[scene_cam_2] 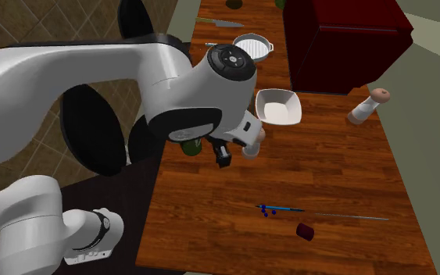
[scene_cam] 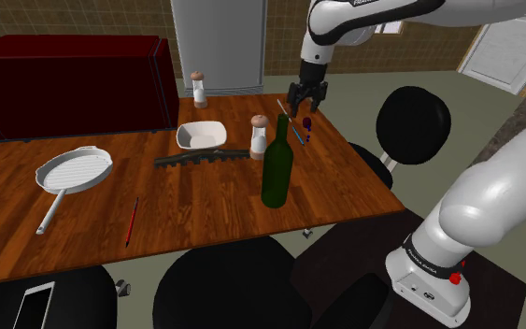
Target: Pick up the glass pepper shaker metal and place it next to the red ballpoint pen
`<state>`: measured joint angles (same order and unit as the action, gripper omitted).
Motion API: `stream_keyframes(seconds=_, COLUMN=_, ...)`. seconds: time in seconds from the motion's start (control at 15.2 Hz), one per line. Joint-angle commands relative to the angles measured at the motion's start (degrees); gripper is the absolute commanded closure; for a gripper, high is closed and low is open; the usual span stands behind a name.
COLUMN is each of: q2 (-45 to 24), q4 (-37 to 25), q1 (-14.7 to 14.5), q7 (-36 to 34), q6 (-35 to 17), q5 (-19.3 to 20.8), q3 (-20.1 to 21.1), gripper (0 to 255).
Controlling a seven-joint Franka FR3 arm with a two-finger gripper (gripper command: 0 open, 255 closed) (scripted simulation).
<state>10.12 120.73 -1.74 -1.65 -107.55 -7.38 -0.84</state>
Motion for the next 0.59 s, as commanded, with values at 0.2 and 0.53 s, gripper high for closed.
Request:
stream_keyframes(seconds=0.2, q2=-10.87, q4=-9.24, q1=-0.25, q7=-0.86, q6=-2.31, q5=-1.36, q3=0.16, gripper=0)
stream_keyframes(seconds=0.53, q2=-22.01, q4=-20.83, q1=-0.38, q7=-1.96, q6=-2.56, q5=-2.54, q3=0.36, gripper=0)
